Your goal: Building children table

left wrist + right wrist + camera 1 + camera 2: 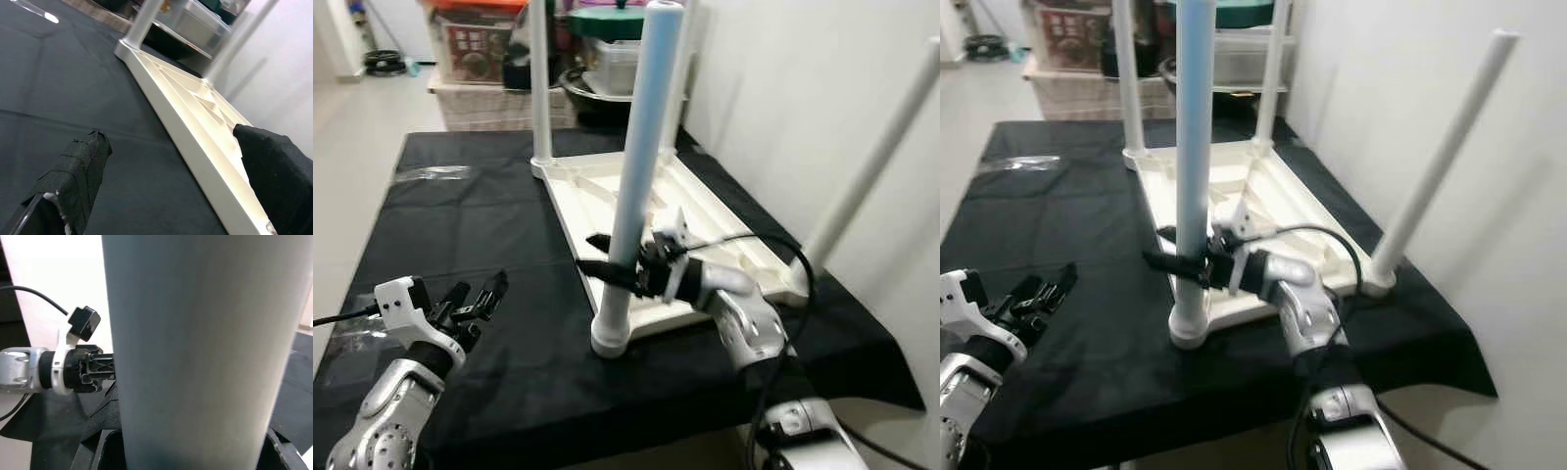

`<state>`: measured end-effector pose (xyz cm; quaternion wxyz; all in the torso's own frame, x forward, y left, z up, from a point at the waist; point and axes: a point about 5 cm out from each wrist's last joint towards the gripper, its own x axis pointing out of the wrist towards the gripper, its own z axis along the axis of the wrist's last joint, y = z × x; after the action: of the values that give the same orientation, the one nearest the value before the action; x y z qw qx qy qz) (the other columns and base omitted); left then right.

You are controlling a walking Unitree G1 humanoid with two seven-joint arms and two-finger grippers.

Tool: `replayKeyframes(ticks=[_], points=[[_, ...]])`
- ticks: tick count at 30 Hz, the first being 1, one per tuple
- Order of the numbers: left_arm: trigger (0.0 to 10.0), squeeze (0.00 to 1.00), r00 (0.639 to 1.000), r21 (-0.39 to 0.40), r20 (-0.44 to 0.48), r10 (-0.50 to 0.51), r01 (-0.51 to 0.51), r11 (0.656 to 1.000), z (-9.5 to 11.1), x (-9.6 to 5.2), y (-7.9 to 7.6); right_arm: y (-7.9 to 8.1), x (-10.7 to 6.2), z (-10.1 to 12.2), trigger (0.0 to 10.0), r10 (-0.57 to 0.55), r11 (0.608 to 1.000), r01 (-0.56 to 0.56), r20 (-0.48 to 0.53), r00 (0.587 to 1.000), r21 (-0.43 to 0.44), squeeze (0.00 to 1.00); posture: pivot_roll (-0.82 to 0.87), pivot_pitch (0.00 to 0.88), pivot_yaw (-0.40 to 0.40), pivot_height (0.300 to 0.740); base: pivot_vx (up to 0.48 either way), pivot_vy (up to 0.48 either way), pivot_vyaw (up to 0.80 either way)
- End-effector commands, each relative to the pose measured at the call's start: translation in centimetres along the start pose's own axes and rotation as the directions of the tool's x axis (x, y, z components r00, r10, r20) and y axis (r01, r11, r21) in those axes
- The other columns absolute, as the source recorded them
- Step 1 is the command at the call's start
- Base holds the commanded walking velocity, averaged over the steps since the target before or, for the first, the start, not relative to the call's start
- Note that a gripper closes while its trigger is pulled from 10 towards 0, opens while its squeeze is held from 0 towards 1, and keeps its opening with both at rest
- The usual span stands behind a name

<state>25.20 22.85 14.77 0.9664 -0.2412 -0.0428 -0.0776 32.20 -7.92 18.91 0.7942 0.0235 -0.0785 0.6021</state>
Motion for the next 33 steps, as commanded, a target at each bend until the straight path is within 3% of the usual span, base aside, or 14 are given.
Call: replayKeyframes(ticks=[1,4,5,6,8,10,11,12,18,19,21,24,25,33], points=[[10.0,0.0,1.0,0.004,-0.01,-0.012,0.012,1.0,0.1,0.0,-0.2,0.6,-0.3,-1.2,0.0,-0.006,0.999,0.007,-0.018,1.0,0.032,0.0,0.03,0.0,-0.101,0.74,0.0,0.0,0.0],[10.0,0.0,1.0,0.004,-0.013,-0.012,0.012,1.0,0.0,0.0,-0.2,-1.0,-1.0,-2.8,0.0,-0.343,0.939,0.342,-0.141,0.929,-0.033,0.0,0.01,0.0,-0.097,0.74,0.0,0.0,0.0],[10.0,0.0,1.0,0.0,-0.016,-0.015,0.015,1.0,-0.2,0.1,-0.3,-2.5,-3.0,-4.3,0.0,-0.675,0.737,0.653,-0.24,0.698,-0.173,0.0,0.0,0.0,-0.094,0.74,0.0,0.0,0.0],[10.0,0.0,1.0,0.0,-0.016,-0.015,0.015,1.0,-0.2,0.1,-0.3,-2.5,-3.0,-4.3,0.0,-0.675,0.737,0.653,-0.24,0.698,-0.173,0.0,0.0,0.0,-0.094,0.74,0.0,0.0,0.0],[10.0,0.0,1.0,-0.008,-0.022,-0.022,0.021,1.0,-0.5,0.2,-0.5,-2.6,-7.1,-4.9,0.0,-0.953,0.283,0.887,-0.21,0.218,-0.364,0.0,-0.01,0.0,-0.094,0.74,0.0,0.0,0.0],[10.0,0.0,0.999,-0.012,-0.023,-0.022,0.021,1.0,-0.6,0.2,-0.5,-1.1,-7.8,-4.1,1.9,-0.979,0.173,0.911,-0.162,0.12,-0.373,0.0,-0.02,0.0,-0.091,0.74,0.0,0.0,0.0],[10.0,0.0,1.0,-0.012,-0.023,-0.021,0.021,1.0,-0.6,0.2,-0.4,-0.7,-7.6,-3.8,1.9,-0.982,0.166,0.915,-0.15,0.118,-0.369,0.0,-0.02,0.0,-0.091,0.74,0.0,0.0,0.0],[10.0,0.0,1.0,-0.012,-0.022,-0.02,0.02,1.0,-0.6,0.2,-0.4,-0.3,-7.2,-3.4,10.0,-0.977,0.199,0.904,-0.145,0.155,-0.378,0.0,-0.02,0.0,-0.089,0.74,0.0,0.0,0.0],[10.0,0.0,1.0,-0.014,-0.019,-0.02,0.019,1.0,-0.6,0.4,-0.5,-0.4,-5.9,-2.0,10.0,-0.939,0.345,0.88,-0.115,0.325,-0.325,0.0,-0.03,0.0,-0.092,0.74,0.0,0.0,0.0],[10.0,0.0,1.0,-0.015,-0.018,-0.02,0.02,1.0,-0.7,0.4,-0.5,-0.7,-5.5,-1.6,10.0,-0.907,0.421,0.87,-0.098,0.41,-0.255,1.0,-0.02,0.0,-0.094,0.74,0.0,0.0,0.0],[10.0,0.0,1.0,-0.018,-0.014,-0.022,0.022,1.0,-0.6,0.4,-0.5,-1.8,-4.8,-1.4,10.0,-0.809,0.588,0.796,-0.114,0.577,-0.144,1.0,-0.02,0.0,-0.099,0.74,0.0,0.0,0.0],[10.0,0.0,0.999,-0.024,-0.013,-0.03,0.03,0.999,-0.6,0.4,-0.6,-2.8,-4.5,-1.0,10.0,-0.722,0.692,0.708,-0.161,0.673,-0.143,1.0,-0.01,0.0,-0.105,0.74,0.0,0.0,0.0],[10.0,0.0,0.999,-0.022,-0.012,-0.03,0.03,0.999,-0.6,0.3,-0.6,-3.5,-4.4,-0.6,10.0,-0.702,0.713,0.686,-0.165,0.693,-0.149,0.0,-0.01,0.0,-0.107,0.74,0.0,0.0,0.0],[10.0,0.0,1.0,-0.014,-0.01,-0.027,0.027,1.0,-0.5,0.4,-0.4,-3.8,-4.0,1.4,10.0,-0.289,0.957,0.278,-0.182,0.94,-0.083,0.0,0.01,0.0,-0.116,0.74,0.0,0.0,0.0]])
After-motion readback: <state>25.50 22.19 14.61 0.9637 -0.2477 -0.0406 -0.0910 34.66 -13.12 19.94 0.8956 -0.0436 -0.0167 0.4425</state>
